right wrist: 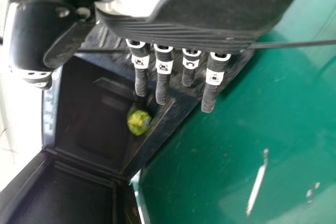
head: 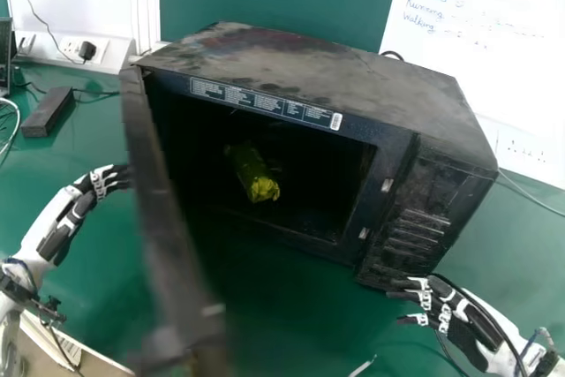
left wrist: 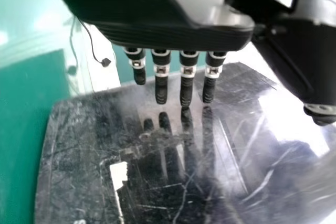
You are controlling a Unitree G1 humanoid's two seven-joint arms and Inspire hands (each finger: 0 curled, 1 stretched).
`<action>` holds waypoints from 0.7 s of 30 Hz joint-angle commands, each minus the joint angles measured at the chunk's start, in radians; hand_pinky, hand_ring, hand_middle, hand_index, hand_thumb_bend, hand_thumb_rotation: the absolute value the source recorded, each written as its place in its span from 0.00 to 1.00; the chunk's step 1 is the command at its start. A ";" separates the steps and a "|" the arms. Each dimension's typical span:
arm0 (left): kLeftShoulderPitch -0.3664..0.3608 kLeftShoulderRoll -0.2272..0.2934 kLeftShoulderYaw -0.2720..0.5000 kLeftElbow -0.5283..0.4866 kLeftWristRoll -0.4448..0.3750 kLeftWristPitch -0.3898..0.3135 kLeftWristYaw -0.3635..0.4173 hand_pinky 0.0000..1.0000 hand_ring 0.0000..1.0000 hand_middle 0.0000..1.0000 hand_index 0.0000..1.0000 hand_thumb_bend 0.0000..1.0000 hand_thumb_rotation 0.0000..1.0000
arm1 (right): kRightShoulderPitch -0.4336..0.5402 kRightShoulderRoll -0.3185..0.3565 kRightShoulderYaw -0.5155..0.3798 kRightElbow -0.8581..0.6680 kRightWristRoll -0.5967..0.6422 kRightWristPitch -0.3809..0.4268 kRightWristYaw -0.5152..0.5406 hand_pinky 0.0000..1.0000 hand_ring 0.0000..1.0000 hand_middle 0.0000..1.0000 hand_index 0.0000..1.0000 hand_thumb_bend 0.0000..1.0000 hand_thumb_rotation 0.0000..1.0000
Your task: Put biscuit inside oven
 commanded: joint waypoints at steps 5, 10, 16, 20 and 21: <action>0.013 -0.001 -0.018 -0.031 -0.024 -0.013 -0.025 0.85 0.88 0.89 0.91 0.54 0.93 | 0.026 -0.017 -0.034 -0.001 -0.008 0.019 -0.012 0.84 0.87 0.90 0.92 0.81 1.00; 0.017 0.000 -0.021 -0.043 -0.024 -0.012 -0.025 0.85 0.88 0.89 0.92 0.53 0.94 | 0.042 -0.016 -0.052 0.000 -0.023 0.019 -0.032 0.84 0.86 0.89 0.92 0.81 1.00; 0.018 -0.003 -0.028 -0.057 -0.024 -0.007 -0.028 0.85 0.89 0.90 0.92 0.55 0.94 | 0.057 -0.023 -0.070 0.027 -0.050 -0.017 -0.019 0.83 0.86 0.89 0.91 0.82 1.00; 0.015 -0.007 -0.035 -0.064 -0.032 -0.014 -0.040 0.84 0.89 0.91 0.92 0.52 0.93 | 0.064 -0.028 -0.073 0.036 -0.070 -0.034 -0.020 0.82 0.86 0.89 0.90 0.83 1.00; 0.013 -0.007 -0.037 -0.062 -0.033 -0.020 -0.044 0.83 0.89 0.91 0.93 0.50 0.93 | 0.064 -0.029 -0.073 0.037 -0.072 -0.035 -0.020 0.82 0.85 0.88 0.90 0.83 1.00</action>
